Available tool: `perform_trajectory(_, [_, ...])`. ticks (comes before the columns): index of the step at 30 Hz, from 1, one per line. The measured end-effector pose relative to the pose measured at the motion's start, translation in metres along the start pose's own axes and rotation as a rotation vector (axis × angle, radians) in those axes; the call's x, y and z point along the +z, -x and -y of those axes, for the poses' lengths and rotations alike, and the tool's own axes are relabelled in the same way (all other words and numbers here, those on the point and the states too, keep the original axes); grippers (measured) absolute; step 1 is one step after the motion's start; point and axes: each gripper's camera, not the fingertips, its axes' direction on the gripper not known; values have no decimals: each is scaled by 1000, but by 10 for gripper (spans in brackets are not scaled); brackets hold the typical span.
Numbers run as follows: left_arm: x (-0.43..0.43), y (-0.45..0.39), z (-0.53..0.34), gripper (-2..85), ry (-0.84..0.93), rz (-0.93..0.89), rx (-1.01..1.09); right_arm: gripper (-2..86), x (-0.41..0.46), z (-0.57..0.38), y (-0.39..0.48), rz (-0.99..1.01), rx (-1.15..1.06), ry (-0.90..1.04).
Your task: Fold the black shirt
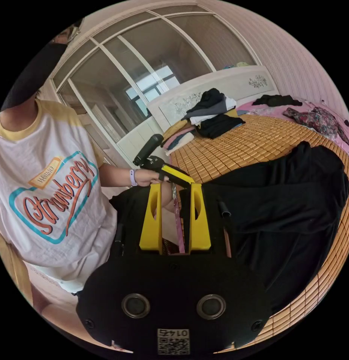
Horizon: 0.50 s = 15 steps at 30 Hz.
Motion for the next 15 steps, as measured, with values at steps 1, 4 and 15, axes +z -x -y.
perform_trajectory(1, [-5,12,-6,3,18,20,-21,74,16,-13,-5,-37,39,49])
perform_trajectory(4, [-20,34,-9,21,15,57,-47,100,18,-29,-24,-125,129,50])
perform_trajectory(15, [-10,78,178,69,-210,-10,82,96,-68,3,-228,-748,472,-134])
